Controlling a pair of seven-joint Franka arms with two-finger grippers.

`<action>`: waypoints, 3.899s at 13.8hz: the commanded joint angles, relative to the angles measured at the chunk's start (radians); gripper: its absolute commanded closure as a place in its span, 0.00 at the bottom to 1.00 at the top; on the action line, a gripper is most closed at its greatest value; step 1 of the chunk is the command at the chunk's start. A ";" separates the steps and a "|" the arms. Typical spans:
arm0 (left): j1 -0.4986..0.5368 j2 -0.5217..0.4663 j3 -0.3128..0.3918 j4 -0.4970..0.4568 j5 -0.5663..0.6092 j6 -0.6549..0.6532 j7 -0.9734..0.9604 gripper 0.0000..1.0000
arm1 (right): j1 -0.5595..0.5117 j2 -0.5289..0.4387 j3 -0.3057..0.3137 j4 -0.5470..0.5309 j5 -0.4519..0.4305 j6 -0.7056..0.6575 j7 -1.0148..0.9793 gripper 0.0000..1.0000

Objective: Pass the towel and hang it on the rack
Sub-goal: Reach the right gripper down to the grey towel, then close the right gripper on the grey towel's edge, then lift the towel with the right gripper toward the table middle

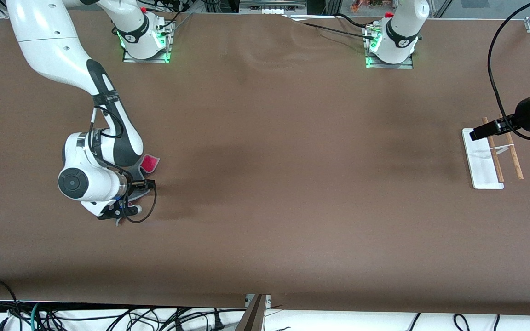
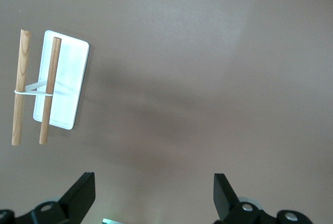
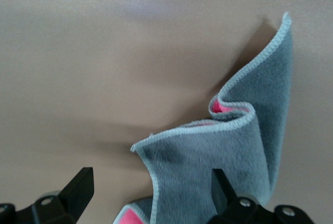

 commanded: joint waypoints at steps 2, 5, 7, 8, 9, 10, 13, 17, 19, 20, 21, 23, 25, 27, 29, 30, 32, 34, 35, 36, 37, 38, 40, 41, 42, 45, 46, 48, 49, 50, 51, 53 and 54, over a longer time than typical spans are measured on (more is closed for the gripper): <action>0.005 0.005 -0.005 0.019 -0.006 -0.010 0.021 0.00 | 0.001 0.013 0.001 -0.014 0.007 0.078 0.008 0.00; 0.005 0.005 -0.005 0.019 -0.006 -0.010 0.021 0.00 | -0.002 0.020 0.001 -0.031 0.009 0.093 0.008 0.00; 0.005 0.005 -0.005 0.019 -0.006 -0.010 0.021 0.00 | -0.002 0.020 0.001 -0.050 0.010 0.112 0.008 0.00; 0.005 0.005 -0.005 0.019 -0.006 -0.010 0.021 0.00 | -0.002 0.020 0.001 -0.054 0.010 0.112 0.008 0.02; 0.005 0.005 -0.005 0.019 -0.006 -0.010 0.021 0.00 | -0.003 0.020 0.001 -0.056 0.010 0.112 0.007 0.15; 0.005 0.005 -0.005 0.019 -0.006 -0.010 0.021 0.00 | -0.003 0.020 0.001 -0.056 0.010 0.112 0.007 0.29; 0.005 0.005 -0.005 0.019 -0.006 -0.010 0.021 0.00 | -0.003 0.018 0.001 -0.056 0.010 0.106 0.007 0.53; 0.005 0.005 -0.005 0.019 -0.006 -0.010 0.021 0.00 | -0.005 0.014 0.001 -0.053 0.010 0.103 0.007 0.69; 0.005 0.005 -0.005 0.019 -0.006 -0.010 0.021 0.00 | -0.005 0.010 0.001 -0.048 0.009 0.101 0.007 0.71; 0.005 0.005 -0.005 0.019 -0.006 -0.010 0.021 0.00 | -0.006 0.007 0.001 -0.047 0.010 0.101 0.003 0.74; 0.005 0.005 -0.005 0.019 -0.006 -0.010 0.021 0.00 | -0.008 0.004 0.001 -0.045 0.009 0.101 -0.001 0.82; 0.005 0.005 -0.005 0.019 -0.006 -0.010 0.021 0.00 | -0.008 -0.008 0.001 -0.045 0.009 0.101 -0.006 0.99; 0.005 0.005 -0.005 0.019 -0.006 -0.010 0.021 0.00 | -0.006 -0.022 0.003 -0.041 0.007 0.080 -0.009 1.00; 0.005 0.005 -0.005 0.019 -0.006 -0.010 0.021 0.00 | -0.003 -0.039 0.003 -0.024 0.009 0.051 -0.007 1.00; 0.005 0.005 -0.005 0.019 -0.006 -0.010 0.021 0.00 | -0.002 -0.051 0.004 0.002 0.010 0.005 -0.007 1.00; 0.005 0.005 -0.005 0.019 -0.006 -0.010 0.021 0.00 | 0.000 -0.062 0.004 0.019 0.012 -0.026 -0.006 1.00; 0.003 0.003 -0.006 0.019 0.001 -0.012 0.021 0.00 | 0.001 -0.083 0.012 0.056 0.012 -0.087 -0.003 1.00; -0.003 0.005 -0.006 0.019 0.005 -0.012 0.021 0.00 | 0.001 -0.103 0.039 0.113 0.012 -0.167 -0.001 1.00; -0.003 0.005 -0.006 0.019 0.005 -0.012 0.021 0.00 | 0.001 -0.112 0.049 0.139 0.012 -0.205 -0.001 1.00; -0.003 0.005 -0.006 0.020 0.005 -0.012 0.021 0.00 | 0.001 -0.127 0.061 0.171 0.012 -0.242 -0.001 1.00; -0.004 0.005 -0.006 0.020 0.005 -0.012 0.021 0.00 | 0.001 -0.135 0.082 0.199 0.012 -0.276 0.000 1.00; -0.004 0.005 -0.006 0.022 0.005 -0.012 0.021 0.00 | 0.001 -0.147 0.098 0.225 0.012 -0.303 0.002 1.00; -0.006 0.005 -0.008 0.023 0.005 -0.013 0.021 0.00 | 0.006 -0.163 0.134 0.266 0.012 -0.328 0.057 1.00; -0.006 0.005 -0.008 0.025 -0.002 -0.015 0.021 0.00 | 0.009 -0.167 0.156 0.280 0.012 -0.334 0.097 1.00; -0.006 0.003 -0.008 0.028 -0.009 -0.015 0.021 0.00 | 0.009 -0.169 0.182 0.300 0.010 -0.345 0.124 1.00; -0.011 -0.001 -0.035 0.034 -0.001 -0.016 0.021 0.00 | 0.018 -0.169 0.253 0.364 0.009 -0.357 0.236 1.00; -0.011 -0.003 -0.043 0.034 0.005 -0.018 0.021 0.00 | 0.026 -0.168 0.266 0.383 0.009 -0.356 0.285 1.00; -0.011 -0.003 -0.043 0.033 0.007 -0.018 0.021 0.00 | 0.056 -0.167 0.273 0.417 0.009 -0.351 0.357 1.00; -0.009 -0.003 -0.043 0.034 0.007 -0.018 0.021 0.00 | 0.076 -0.167 0.273 0.423 0.007 -0.348 0.379 1.00; -0.009 -0.001 -0.043 0.034 0.007 -0.018 0.021 0.00 | 0.087 -0.167 0.273 0.430 0.009 -0.347 0.407 1.00; -0.009 -0.003 -0.043 0.036 0.007 -0.018 0.021 0.00 | 0.101 -0.167 0.276 0.438 0.009 -0.347 0.446 1.00; -0.009 -0.005 -0.040 0.037 0.007 -0.016 0.021 0.00 | 0.145 -0.167 0.273 0.473 0.007 -0.331 0.522 1.00; -0.009 -0.008 -0.044 0.036 0.007 -0.016 0.021 0.00 | 0.162 -0.166 0.273 0.479 0.007 -0.324 0.545 1.00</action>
